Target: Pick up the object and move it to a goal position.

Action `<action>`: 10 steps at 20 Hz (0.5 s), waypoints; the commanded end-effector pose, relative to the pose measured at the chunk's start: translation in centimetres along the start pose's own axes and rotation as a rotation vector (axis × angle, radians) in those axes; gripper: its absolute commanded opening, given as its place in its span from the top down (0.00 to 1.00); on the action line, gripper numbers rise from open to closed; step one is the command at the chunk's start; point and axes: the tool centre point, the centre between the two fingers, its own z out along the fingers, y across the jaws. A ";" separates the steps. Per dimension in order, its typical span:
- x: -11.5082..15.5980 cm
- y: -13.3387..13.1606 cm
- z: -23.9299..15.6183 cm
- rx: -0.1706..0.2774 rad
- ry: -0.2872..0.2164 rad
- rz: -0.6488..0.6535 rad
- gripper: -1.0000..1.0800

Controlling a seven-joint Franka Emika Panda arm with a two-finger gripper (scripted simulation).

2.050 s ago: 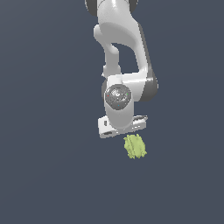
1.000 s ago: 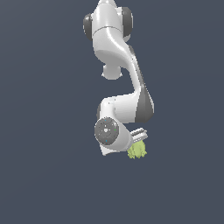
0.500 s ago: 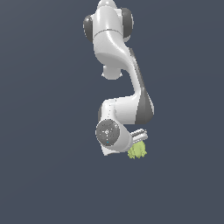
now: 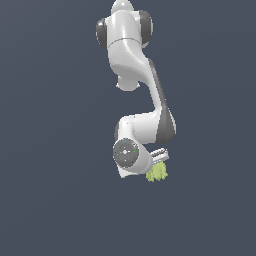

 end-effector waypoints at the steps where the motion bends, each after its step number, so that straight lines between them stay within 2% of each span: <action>1: 0.0 0.0 0.1 0.000 -0.001 0.000 1.00; 10: 0.0 -0.2 -0.2 0.000 0.000 0.000 1.00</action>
